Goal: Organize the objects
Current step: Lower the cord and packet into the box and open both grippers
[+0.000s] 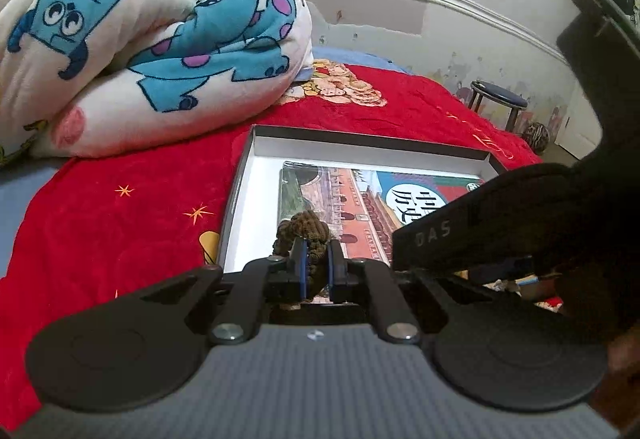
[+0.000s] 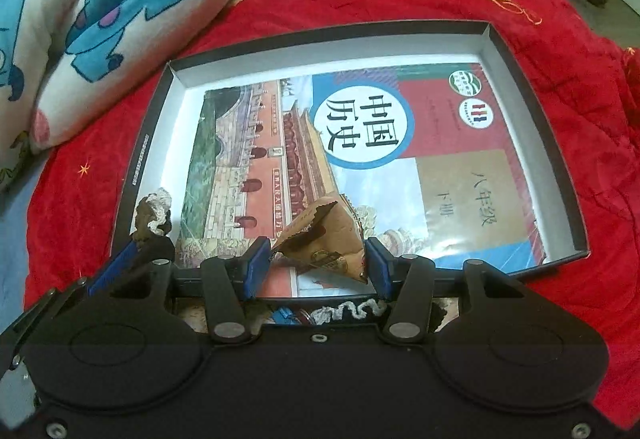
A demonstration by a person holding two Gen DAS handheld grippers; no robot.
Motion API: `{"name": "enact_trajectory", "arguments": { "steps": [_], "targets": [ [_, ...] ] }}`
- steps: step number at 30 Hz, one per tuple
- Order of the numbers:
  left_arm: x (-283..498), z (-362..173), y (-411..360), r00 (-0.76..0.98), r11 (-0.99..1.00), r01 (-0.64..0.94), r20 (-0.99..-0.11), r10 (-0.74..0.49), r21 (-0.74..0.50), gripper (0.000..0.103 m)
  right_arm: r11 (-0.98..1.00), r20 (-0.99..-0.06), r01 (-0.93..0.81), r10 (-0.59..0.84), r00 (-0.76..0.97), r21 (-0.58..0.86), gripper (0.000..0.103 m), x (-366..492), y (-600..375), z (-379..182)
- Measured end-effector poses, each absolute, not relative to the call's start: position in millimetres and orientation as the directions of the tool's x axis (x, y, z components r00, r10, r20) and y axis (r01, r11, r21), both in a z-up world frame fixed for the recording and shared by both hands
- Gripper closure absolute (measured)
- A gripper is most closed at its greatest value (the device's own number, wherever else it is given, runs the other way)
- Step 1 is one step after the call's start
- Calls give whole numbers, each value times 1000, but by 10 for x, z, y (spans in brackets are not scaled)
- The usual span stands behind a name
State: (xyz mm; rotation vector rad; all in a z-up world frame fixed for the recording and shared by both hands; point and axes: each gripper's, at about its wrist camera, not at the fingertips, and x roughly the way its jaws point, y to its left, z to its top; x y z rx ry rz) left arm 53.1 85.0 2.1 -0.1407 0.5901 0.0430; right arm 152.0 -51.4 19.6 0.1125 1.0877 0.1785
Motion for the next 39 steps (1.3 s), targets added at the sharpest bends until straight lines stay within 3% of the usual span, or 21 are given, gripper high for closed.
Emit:
{"name": "enact_trajectory", "arguments": {
  "steps": [12,14,18,20,22,26,28,34,39],
  "targets": [
    [578,-29,902,812,985,-90,-584,-13,-148,83,973,-861,-111,232,452,204,53,1581,-403,100],
    [573,-28,891,814,985,-101,-580,3,-137,67,972,-851,-111,236,469,208,51,1567,-413,92],
    [573,-6,901,814,984,-123,-581,26,-129,59,965,-832,-107,261,490,239,49,1552,-455,82],
    [568,3,938,812,980,-132,-584,21,-148,44,959,-822,-107,281,495,263,48,1543,-502,84],
    [552,26,987,819,974,-131,-573,1,-185,36,951,-809,-94,299,506,293,40,1533,-583,105],
    [464,129,1085,854,954,-182,-519,34,-237,31,921,-754,-84,362,548,381,22,1490,-771,279],
    [402,189,1176,879,936,-215,-474,61,-277,29,907,-725,-79,382,573,415,18,1474,-876,412],
    [224,340,1432,913,872,-309,-374,162,-378,27,870,-609,-112,423,671,481,15,1383,-1335,852],
    [44,448,1383,925,877,-258,-365,104,-404,26,907,-567,-54,307,764,418,14,1110,-1754,1000]
  ]
}}
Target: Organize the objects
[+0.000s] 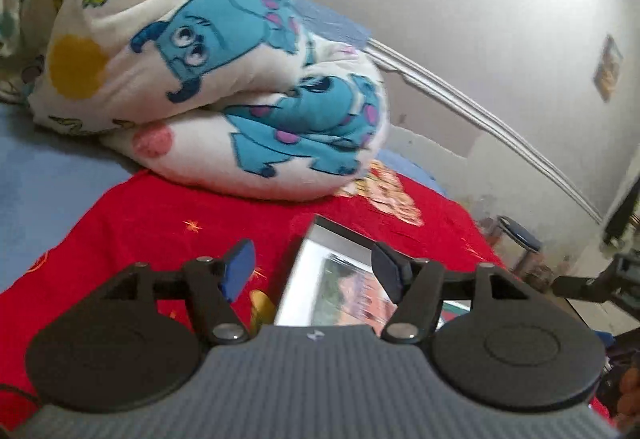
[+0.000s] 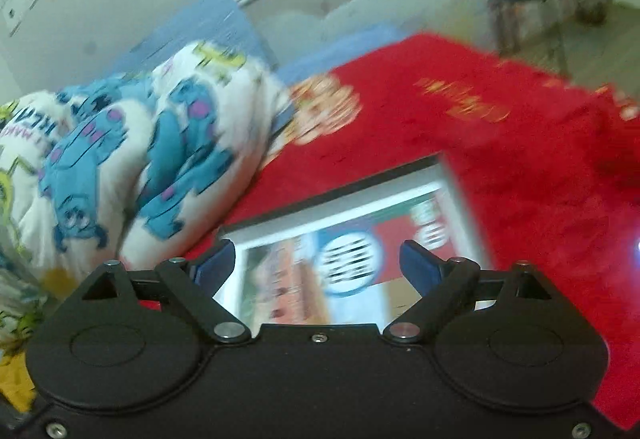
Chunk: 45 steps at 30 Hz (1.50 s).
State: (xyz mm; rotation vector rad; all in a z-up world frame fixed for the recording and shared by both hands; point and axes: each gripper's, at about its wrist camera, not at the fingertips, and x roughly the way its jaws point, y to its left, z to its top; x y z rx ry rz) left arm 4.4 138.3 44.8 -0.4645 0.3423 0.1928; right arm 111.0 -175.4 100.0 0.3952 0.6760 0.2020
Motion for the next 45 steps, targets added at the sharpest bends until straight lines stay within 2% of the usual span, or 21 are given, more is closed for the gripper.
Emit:
{"name": "enact_trajectory", "arguments": {
  "steps": [4,8,13,19,24,27,37,45],
  "targets": [
    [-152,527,1059,940,923,-166,-339,41,-347,26,931,-574,-21,242,782,364,14,847,-2009,942],
    [-344,502,637,946,964,-53,-323,-35,-261,25,953,-621,-2,200,758,304,14,623,-2106,797],
    [-454,352,232,898,978,-1,-431,-91,-209,25,971,-676,-58,204,708,232,16,392,-2093,640],
    [-460,121,-67,831,988,54,-542,-125,-145,25,963,-679,-133,260,687,235,16,265,-1949,545],
    [-435,-170,-323,789,996,82,-612,-47,29,28,956,-722,-155,290,628,249,17,300,-1885,359],
    [-389,-250,-337,773,997,67,-634,-22,47,28,955,-734,-150,293,613,256,18,307,-1890,295],
    [-253,-167,-116,806,987,-89,-573,148,130,29,947,-714,-182,318,623,264,17,344,-1784,287],
    [9,-248,36,782,979,-130,-591,197,154,36,948,-739,-187,317,594,256,27,465,-1631,193]
  ]
}}
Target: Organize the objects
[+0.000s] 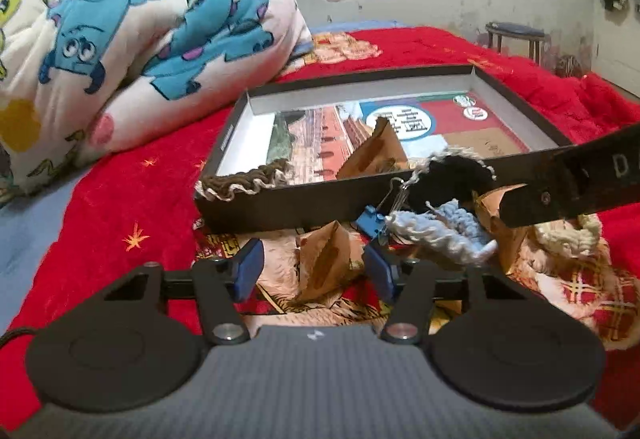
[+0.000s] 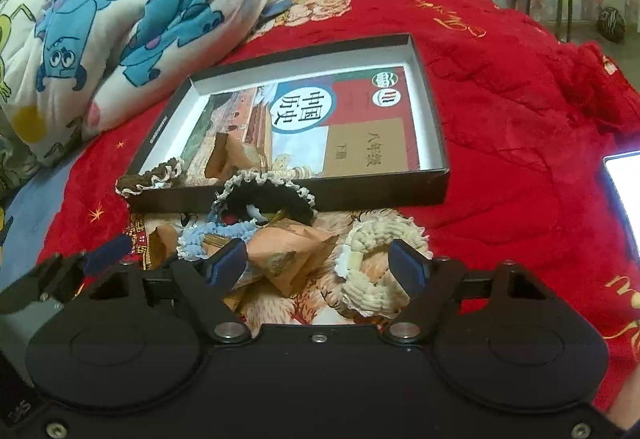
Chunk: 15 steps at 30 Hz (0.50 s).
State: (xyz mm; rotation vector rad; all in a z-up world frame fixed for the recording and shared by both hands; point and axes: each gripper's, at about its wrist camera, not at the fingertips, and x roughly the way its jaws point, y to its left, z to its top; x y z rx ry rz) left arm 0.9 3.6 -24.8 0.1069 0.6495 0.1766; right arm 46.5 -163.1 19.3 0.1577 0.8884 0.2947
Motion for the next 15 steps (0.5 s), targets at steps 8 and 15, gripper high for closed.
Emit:
{"name": "enact_trajectory", "arguments": {
  "steps": [8,15],
  "targets": [
    [83,-351,122,730,992,-119,-672,121,49,61,944,-739,-164,327,589,286,29,577,-1530,128],
    [112,-350,187,718,989,-146,-687,109,4,73,944,-776,-145,328,539,298,38,682,-1473,4]
  ]
}}
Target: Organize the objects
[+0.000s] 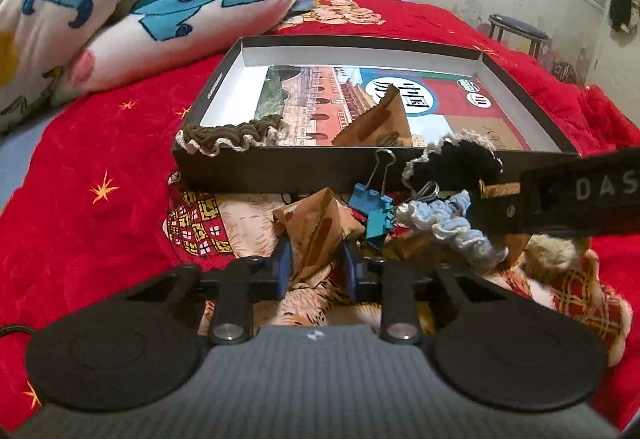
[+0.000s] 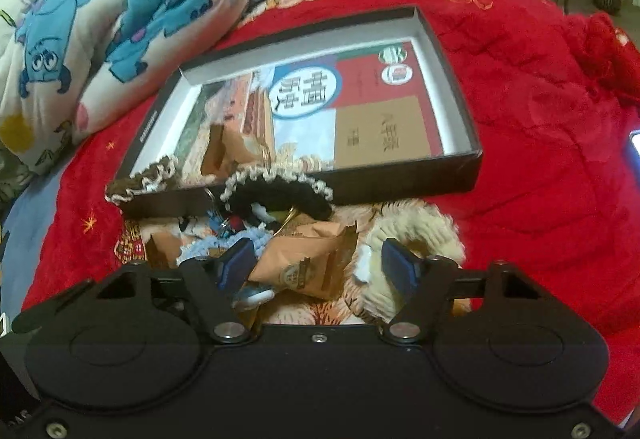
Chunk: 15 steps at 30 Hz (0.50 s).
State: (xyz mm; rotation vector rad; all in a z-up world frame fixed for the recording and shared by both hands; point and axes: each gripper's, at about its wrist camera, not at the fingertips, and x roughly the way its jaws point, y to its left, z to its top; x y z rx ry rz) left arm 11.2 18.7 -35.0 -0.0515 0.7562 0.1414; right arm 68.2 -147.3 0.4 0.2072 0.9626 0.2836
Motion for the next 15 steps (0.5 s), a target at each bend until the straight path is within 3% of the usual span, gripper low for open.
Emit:
{"name": "enact_trajectory", "arguments": {
  "steps": [10,15],
  "targets": [
    [103,-316,205,729,990,-140,-679,85,-26,82,942,-780,-178,334,529,283,58,714,-1397,37],
    [89,-306,188,733,990,-138,-674,92,-14,83,941,-783,-200,339,522,275,61,719,-1371,61]
  ]
}}
